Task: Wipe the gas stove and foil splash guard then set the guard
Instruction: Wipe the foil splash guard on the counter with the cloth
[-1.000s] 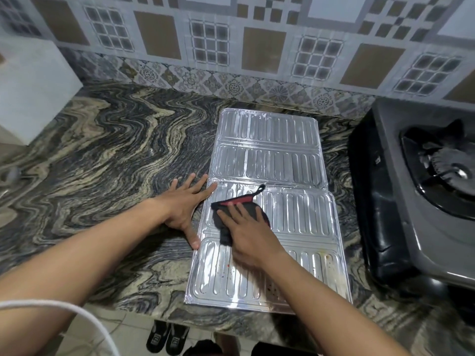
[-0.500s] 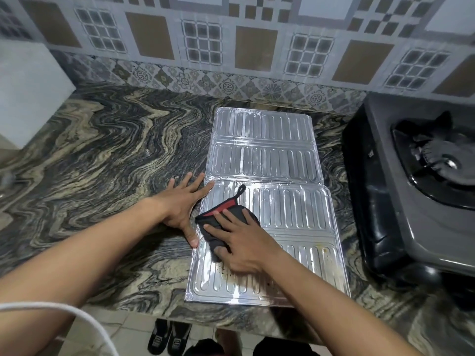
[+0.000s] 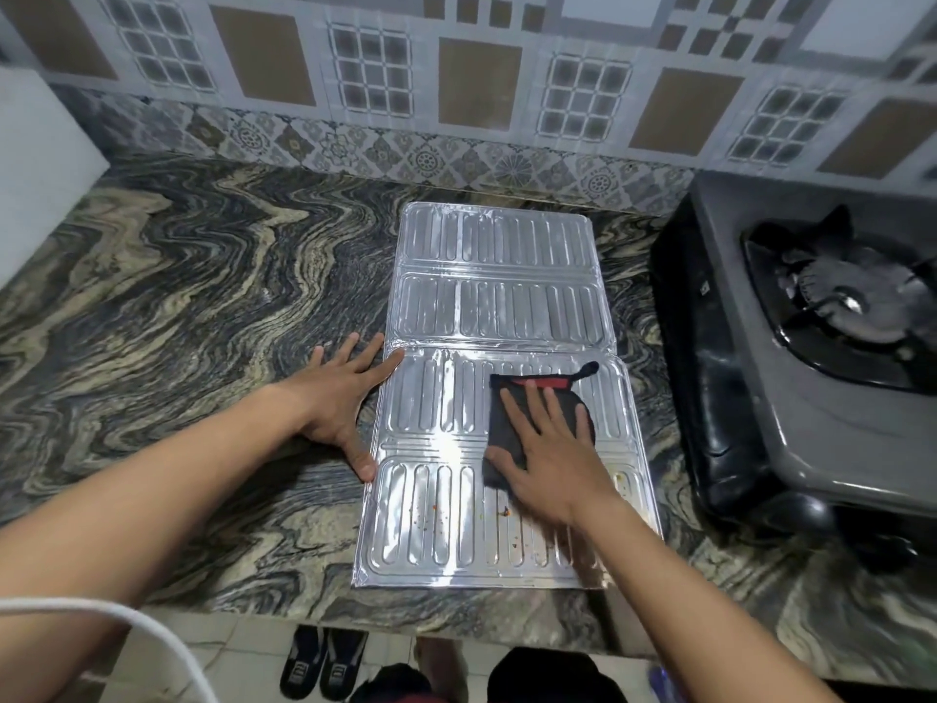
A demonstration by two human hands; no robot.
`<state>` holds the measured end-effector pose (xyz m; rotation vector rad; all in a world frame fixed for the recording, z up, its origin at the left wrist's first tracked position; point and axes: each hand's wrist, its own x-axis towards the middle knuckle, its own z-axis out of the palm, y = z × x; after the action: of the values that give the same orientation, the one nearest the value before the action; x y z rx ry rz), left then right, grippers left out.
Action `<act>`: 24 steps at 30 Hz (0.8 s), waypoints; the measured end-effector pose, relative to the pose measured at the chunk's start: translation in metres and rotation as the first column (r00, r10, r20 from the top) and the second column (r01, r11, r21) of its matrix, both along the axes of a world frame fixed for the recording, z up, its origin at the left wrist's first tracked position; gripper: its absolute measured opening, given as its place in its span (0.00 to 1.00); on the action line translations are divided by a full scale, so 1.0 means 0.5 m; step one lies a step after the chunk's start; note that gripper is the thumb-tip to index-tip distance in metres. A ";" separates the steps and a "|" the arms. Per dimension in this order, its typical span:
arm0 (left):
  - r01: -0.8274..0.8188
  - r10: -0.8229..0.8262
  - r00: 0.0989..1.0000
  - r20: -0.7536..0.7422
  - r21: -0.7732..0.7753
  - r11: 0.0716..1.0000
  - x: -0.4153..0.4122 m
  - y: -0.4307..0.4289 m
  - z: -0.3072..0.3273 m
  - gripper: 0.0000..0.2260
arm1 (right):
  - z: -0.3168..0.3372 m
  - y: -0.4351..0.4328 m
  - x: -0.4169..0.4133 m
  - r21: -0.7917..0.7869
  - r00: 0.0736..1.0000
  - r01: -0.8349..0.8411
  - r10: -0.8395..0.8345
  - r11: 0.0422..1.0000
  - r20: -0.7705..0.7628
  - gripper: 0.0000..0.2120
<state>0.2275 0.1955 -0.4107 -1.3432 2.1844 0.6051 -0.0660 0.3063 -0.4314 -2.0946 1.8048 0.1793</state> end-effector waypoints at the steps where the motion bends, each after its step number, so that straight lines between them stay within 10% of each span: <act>1: 0.000 0.000 1.000 -0.003 0.002 1.000 0.001 0.000 -0.001 0.76 | 0.000 0.004 -0.018 -0.003 0.999 0.041 -0.041 0.999 -0.013 0.36; 14: -0.016 0.016 1.000 0.027 0.005 1.000 -0.011 0.006 0.009 0.77 | -0.017 0.026 0.094 -0.091 0.989 -0.128 0.134 0.988 0.061 0.30; 24: 0.009 -0.008 0.999 0.052 -0.019 1.000 -0.013 0.007 0.014 0.77 | -0.013 0.035 -0.070 -0.096 0.976 0.214 -0.216 0.972 -0.013 0.30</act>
<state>0.2208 0.1989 -0.4039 -1.3440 2.1587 0.5408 -0.1008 0.3237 -0.4381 -1.9458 2.0750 0.0626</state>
